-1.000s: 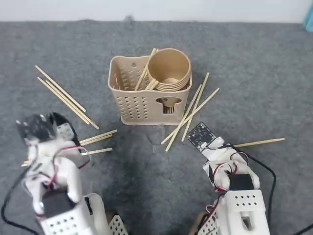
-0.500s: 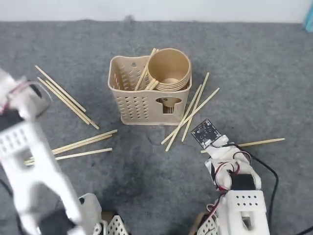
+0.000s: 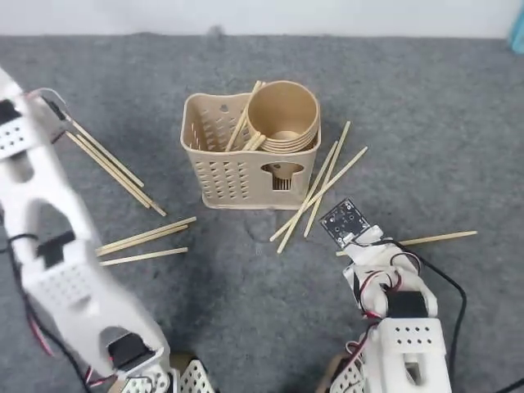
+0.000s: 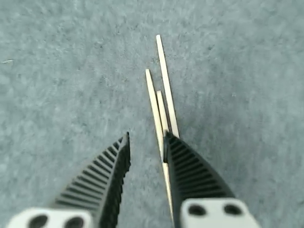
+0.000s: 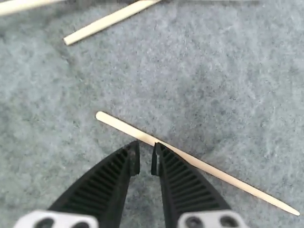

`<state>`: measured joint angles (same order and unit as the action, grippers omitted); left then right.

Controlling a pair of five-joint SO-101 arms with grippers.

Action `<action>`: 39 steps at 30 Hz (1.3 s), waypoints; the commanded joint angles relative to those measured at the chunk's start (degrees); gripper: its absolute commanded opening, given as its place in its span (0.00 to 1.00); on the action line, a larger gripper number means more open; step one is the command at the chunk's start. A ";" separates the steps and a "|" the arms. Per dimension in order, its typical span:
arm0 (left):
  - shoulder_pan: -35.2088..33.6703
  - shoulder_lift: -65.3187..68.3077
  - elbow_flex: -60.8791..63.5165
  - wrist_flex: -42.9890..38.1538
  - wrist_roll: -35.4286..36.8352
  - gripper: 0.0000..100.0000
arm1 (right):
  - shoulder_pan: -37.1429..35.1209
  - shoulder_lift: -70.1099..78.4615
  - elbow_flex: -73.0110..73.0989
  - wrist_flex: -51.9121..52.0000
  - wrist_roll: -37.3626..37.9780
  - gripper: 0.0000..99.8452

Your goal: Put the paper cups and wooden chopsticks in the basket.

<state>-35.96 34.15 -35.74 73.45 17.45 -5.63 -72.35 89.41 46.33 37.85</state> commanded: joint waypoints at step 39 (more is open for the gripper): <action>4.40 57.93 -59.38 -11.43 5.63 0.13 | 1.01 -0.84 -1.41 -2.24 -0.26 0.05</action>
<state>-32.26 92.79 -93.58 60.09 22.64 -5.27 -72.35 89.41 45.27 37.85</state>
